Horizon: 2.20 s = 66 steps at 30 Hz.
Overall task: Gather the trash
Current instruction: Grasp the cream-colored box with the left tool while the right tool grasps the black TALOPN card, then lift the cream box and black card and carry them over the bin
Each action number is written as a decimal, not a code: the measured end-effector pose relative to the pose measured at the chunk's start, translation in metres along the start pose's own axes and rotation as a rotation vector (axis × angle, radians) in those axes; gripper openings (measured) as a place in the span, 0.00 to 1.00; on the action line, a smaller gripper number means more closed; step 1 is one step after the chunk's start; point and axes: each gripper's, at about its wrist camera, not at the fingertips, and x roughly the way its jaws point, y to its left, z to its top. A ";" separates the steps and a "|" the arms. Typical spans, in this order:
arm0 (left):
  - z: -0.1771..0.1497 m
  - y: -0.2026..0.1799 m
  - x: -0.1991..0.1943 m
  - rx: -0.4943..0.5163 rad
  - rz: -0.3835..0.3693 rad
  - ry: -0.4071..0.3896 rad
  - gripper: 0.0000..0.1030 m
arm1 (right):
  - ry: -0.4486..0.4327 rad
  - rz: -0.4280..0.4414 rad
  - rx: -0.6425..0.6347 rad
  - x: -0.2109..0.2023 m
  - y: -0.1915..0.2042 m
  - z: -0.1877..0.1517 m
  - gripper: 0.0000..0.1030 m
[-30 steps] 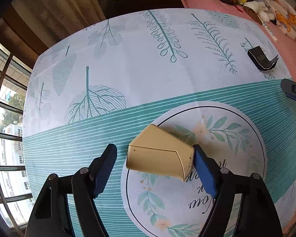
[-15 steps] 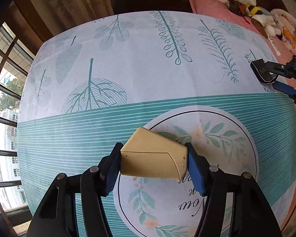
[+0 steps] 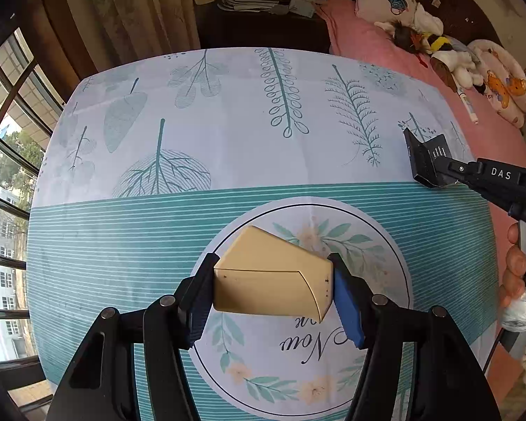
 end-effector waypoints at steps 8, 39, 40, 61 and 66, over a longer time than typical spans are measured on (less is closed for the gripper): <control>-0.030 -0.011 -0.053 0.013 -0.039 -0.055 0.60 | 0.001 0.058 -0.048 -0.043 0.014 -0.043 0.00; -0.374 0.093 -0.268 0.183 -0.197 -0.150 0.60 | -0.139 0.002 -0.051 -0.299 0.135 -0.443 0.00; -0.384 0.098 -0.269 0.183 -0.198 -0.144 0.60 | -0.136 -0.005 -0.052 -0.302 0.138 -0.454 0.00; -0.513 0.092 -0.220 0.104 -0.168 -0.011 0.60 | 0.046 -0.046 -0.093 -0.286 0.112 -0.589 0.00; -0.545 0.077 -0.178 0.084 -0.134 0.025 0.60 | 0.102 -0.040 -0.078 -0.253 0.079 -0.626 0.00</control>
